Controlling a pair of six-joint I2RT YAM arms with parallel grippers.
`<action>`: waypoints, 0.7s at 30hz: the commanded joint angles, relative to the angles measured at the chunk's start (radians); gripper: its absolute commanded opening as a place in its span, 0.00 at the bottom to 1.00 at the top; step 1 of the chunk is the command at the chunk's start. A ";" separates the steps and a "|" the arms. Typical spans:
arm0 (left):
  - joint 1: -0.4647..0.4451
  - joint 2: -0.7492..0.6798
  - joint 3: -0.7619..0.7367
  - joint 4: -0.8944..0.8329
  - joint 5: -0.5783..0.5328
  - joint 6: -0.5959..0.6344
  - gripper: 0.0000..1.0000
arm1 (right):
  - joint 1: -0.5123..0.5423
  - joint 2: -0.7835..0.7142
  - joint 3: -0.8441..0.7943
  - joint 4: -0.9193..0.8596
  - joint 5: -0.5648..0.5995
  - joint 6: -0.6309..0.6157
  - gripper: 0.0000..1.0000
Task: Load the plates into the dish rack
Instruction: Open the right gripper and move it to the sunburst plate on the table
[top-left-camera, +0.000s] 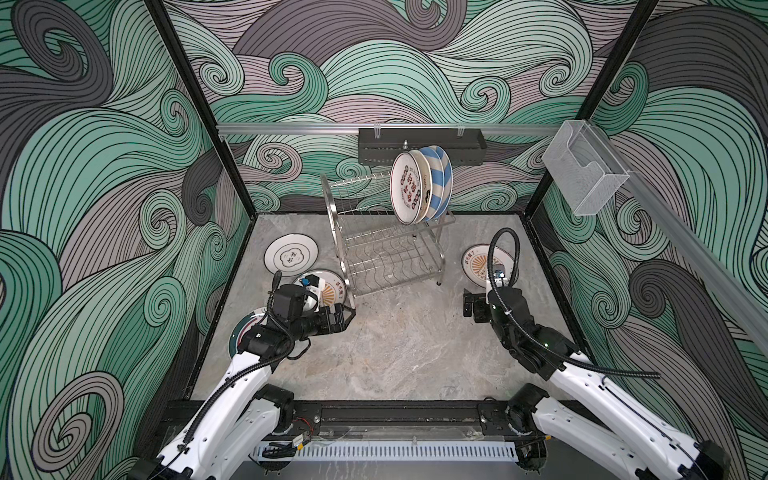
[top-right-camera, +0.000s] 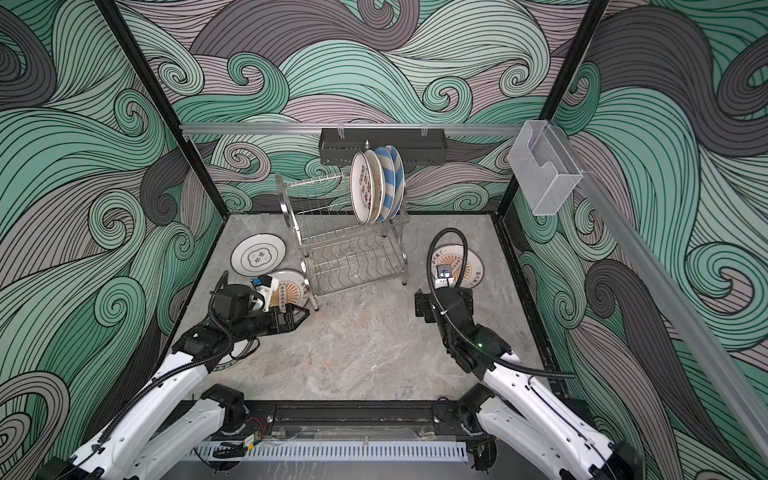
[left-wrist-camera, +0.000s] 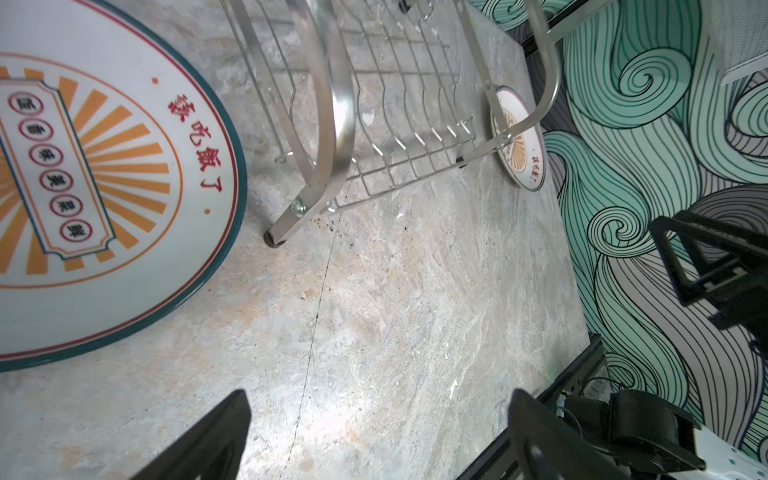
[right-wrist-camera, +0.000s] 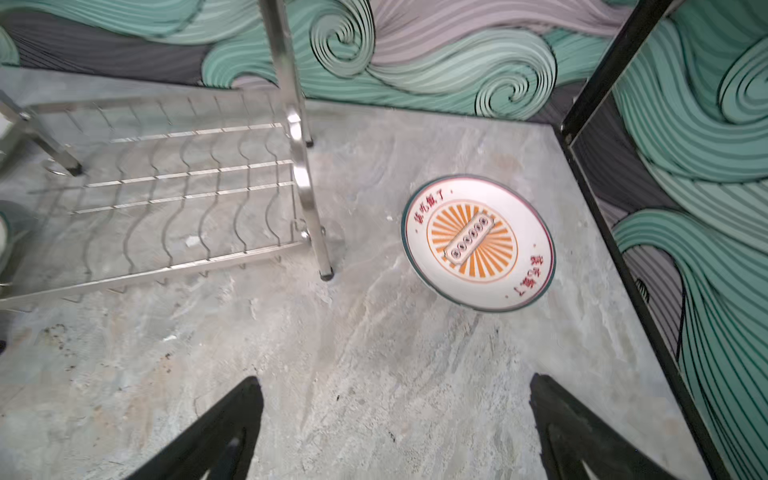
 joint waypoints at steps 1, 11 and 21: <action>-0.007 0.008 0.040 0.021 0.010 -0.009 0.99 | -0.085 0.115 0.051 -0.024 -0.131 0.030 1.00; -0.009 -0.137 -0.006 -0.034 -0.055 -0.008 0.99 | -0.396 0.544 0.312 -0.051 -0.454 -0.034 1.00; -0.008 -0.191 -0.051 0.002 -0.081 -0.024 0.98 | -0.457 0.880 0.550 -0.133 -0.667 -0.067 1.00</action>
